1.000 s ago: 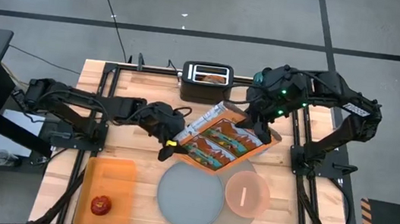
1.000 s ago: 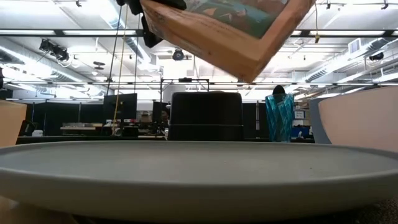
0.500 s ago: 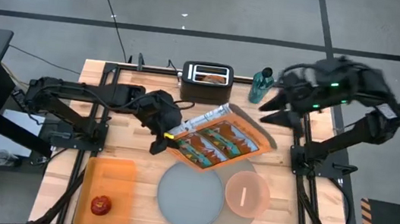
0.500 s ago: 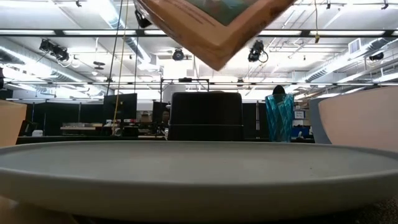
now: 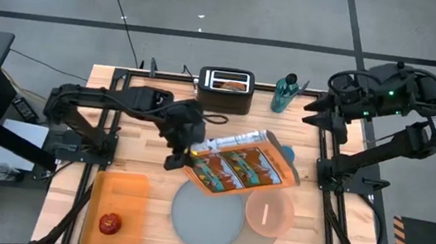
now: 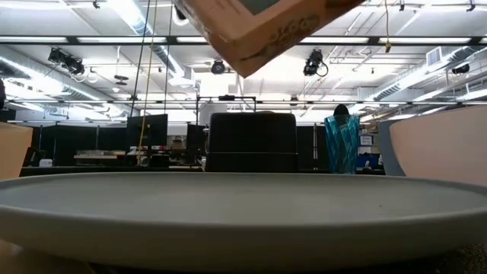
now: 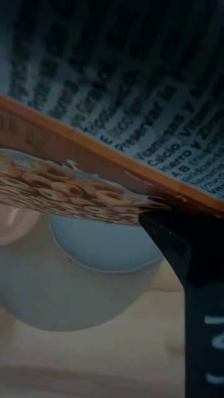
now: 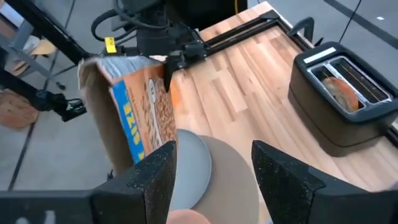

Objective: Arrange a breakfast setting
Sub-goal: Pour the cereal into the light orange bowl on the table mat

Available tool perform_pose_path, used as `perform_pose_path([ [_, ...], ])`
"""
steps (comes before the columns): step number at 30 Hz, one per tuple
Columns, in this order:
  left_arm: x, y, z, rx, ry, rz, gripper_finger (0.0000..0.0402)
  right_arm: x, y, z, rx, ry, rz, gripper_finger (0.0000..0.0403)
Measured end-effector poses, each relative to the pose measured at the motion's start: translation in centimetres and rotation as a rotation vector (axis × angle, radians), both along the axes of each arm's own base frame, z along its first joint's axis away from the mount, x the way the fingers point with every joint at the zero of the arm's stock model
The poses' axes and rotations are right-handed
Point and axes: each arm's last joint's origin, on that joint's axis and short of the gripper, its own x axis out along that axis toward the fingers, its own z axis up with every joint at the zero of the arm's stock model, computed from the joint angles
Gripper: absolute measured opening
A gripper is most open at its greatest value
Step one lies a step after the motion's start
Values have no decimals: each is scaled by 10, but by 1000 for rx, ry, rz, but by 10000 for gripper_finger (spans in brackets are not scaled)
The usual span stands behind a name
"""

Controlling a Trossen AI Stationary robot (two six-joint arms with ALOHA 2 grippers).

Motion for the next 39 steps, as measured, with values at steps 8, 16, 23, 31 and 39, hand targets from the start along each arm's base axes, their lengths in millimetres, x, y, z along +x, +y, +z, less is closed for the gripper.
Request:
perform_pose_path([
  [8, 22, -8, 1, 30, 162, -80, 173, -15, -2, 1, -1, -8, -49, 216],
  [16, 38, -28, -4, 31, 242, -108, 173, -18, -2, 2, -14, -14, -40, 216],
  [23, 50, -36, -15, 25, 378, -95, 173, -18, 1, 1, -18, -12, 1, 216],
  [31, 66, -36, -8, 43, 353, -69, 173, 11, 19, -6, 0, 63, 138, 216],
  [39, 60, -36, 1, 42, 376, -62, 173, 12, 31, -7, 38, 78, 192, 216],
])
